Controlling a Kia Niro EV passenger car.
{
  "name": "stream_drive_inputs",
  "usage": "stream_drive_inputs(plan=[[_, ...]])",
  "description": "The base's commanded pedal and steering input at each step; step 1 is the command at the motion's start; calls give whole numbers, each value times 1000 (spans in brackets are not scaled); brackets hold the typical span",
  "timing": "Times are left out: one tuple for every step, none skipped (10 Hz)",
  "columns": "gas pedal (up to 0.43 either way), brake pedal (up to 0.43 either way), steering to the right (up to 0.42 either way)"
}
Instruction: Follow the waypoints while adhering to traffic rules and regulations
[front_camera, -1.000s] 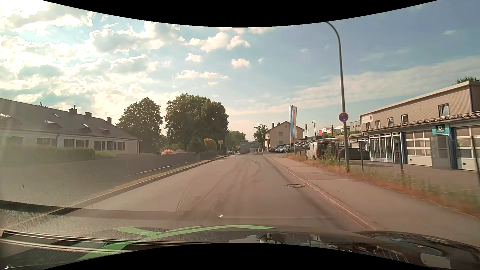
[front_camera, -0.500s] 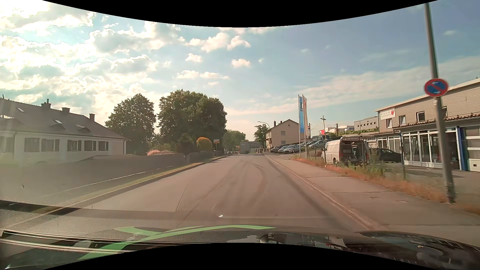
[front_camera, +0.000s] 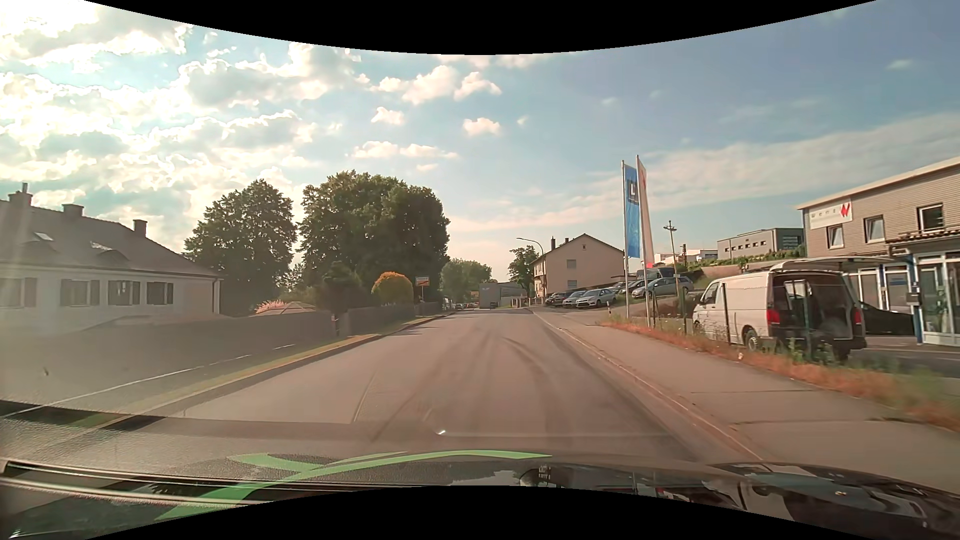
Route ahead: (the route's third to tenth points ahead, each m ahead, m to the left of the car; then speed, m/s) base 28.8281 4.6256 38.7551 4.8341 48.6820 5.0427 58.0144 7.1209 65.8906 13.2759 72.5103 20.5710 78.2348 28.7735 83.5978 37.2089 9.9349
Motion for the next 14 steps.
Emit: stream_drive_inputs(plan=[[150,0,-3],[150,0,-2],[150,0,-2],[150,0,-2],[150,0,-2],[150,0,-2],[150,0,-2],[150,0,-2],[150,0,-1],[138,0,-1],[130,0,-1],[130,0,-1],[87,0,-1],[0,0,0]])
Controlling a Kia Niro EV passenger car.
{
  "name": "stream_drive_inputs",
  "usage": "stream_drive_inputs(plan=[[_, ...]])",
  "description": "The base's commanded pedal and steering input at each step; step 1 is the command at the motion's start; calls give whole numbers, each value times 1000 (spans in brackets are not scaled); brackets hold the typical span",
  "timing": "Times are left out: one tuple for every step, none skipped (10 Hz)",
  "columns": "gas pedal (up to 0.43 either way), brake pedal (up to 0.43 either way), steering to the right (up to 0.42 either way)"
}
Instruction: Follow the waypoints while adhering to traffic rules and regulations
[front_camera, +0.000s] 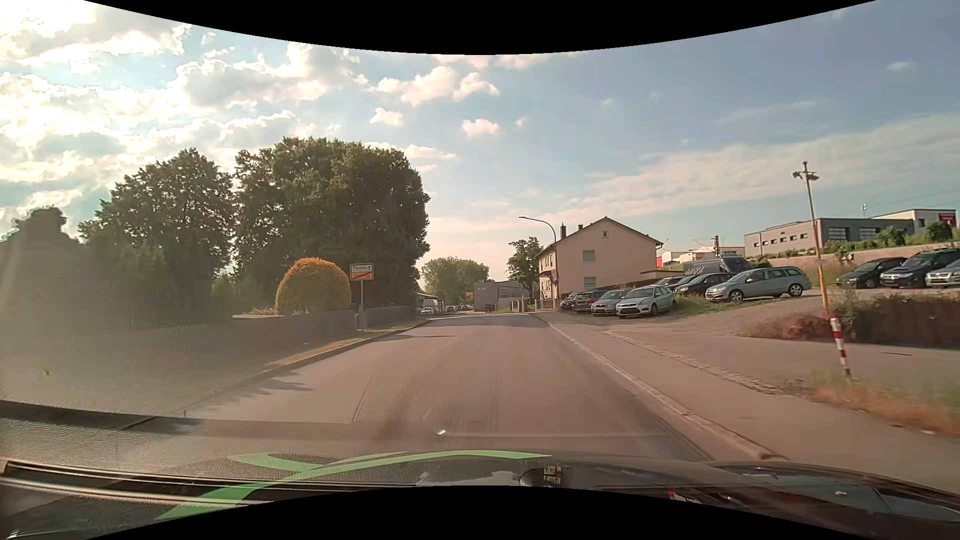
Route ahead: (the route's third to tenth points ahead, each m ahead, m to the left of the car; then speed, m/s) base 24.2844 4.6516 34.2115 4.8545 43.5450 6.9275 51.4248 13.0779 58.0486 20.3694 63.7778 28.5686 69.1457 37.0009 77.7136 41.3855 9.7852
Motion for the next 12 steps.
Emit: stream_drive_inputs(plan=[[0,0,0],[0,0,2],[0,0,2],[0,0,2],[0,0,3],[0,0,3],[0,0,3],[0,0,3],[0,0,3],[0,0,2],[0,0,2],[0,0,2]])
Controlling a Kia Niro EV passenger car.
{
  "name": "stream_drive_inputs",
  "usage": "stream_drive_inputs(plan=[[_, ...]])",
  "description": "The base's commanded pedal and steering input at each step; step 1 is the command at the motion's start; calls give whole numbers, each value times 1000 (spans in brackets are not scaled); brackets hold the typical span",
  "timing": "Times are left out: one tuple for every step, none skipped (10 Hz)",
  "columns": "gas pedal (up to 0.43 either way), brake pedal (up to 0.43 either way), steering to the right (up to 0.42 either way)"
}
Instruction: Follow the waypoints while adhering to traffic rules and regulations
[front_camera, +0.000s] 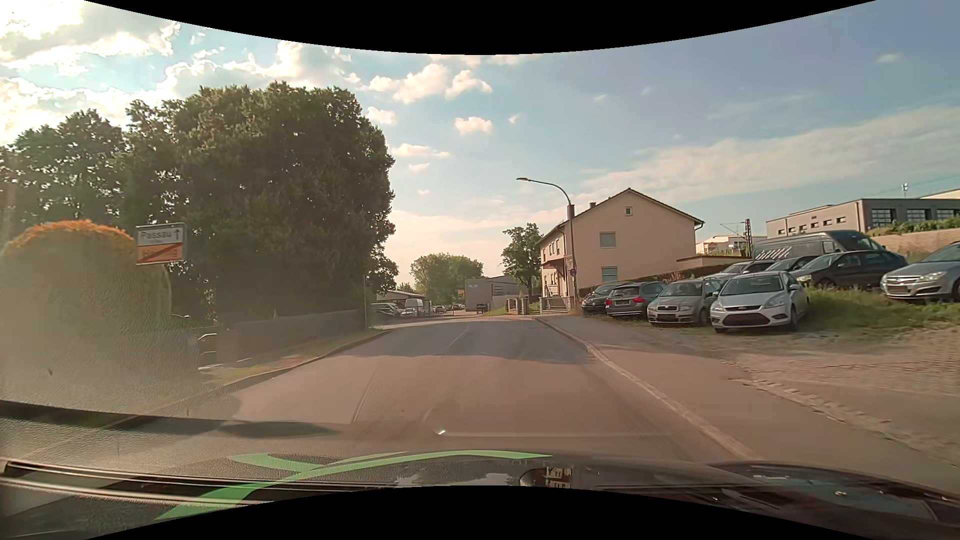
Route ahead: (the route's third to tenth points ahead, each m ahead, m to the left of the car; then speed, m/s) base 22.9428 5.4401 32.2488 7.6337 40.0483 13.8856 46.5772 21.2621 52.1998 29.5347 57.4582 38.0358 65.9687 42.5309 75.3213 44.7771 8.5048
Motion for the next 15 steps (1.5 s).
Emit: stream_drive_inputs(plan=[[0,0,2],[0,0,2],[98,0,2],[130,0,2],[130,0,2],[138,0,1],[138,0,0],[130,0,-4],[130,0,-10],[130,0,-12],[130,0,-13],[130,0,-14],[130,0,-13],[130,0,-14],[118,0,-15]])
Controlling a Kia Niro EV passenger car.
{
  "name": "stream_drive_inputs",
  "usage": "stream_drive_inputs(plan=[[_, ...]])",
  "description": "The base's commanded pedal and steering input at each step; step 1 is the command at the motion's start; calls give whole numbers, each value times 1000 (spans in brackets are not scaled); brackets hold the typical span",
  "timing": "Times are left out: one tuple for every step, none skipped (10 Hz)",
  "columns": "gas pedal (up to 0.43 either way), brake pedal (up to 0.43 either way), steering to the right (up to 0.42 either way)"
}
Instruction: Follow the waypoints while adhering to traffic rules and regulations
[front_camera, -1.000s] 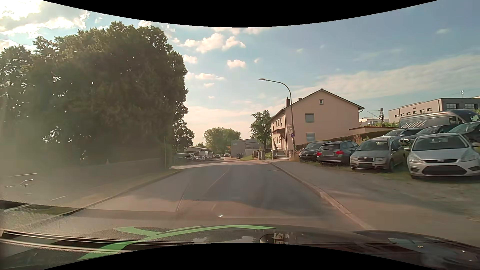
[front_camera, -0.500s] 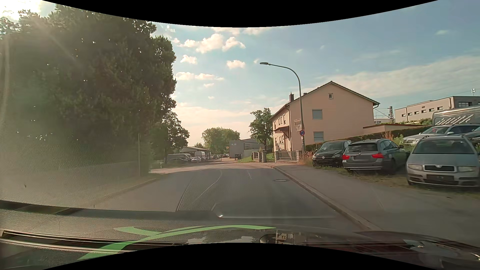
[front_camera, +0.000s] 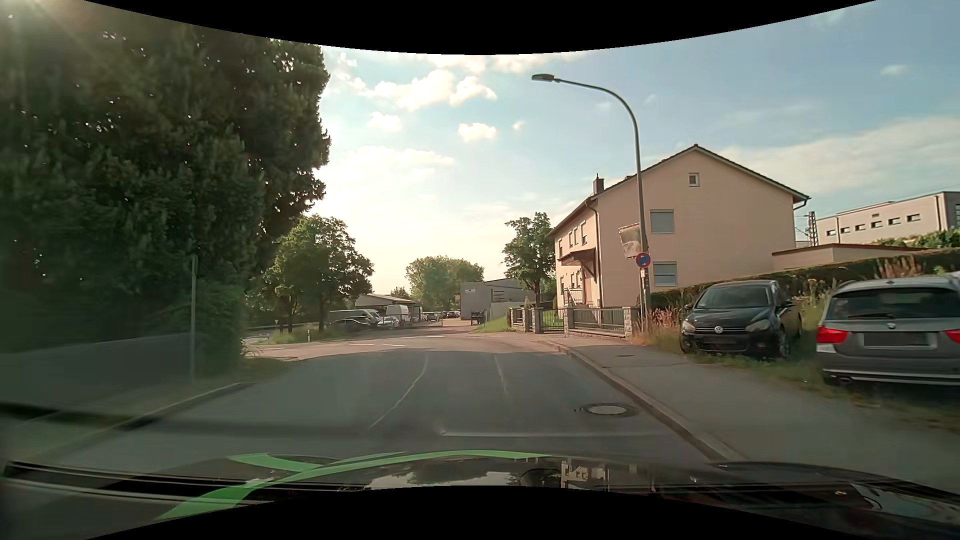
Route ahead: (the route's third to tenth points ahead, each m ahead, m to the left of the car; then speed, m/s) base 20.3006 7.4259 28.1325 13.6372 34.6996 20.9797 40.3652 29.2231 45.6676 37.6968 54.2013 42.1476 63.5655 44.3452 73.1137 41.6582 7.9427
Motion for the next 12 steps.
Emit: stream_drive_inputs(plan=[[118,0,-18],[118,0,-21],[110,0,-25],[110,0,-33],[110,0,-41],[110,0,-49],[98,0,-55],[98,0,-59],[98,0,-63],[87,0,-70],[87,0,-78],[87,0,-85]])
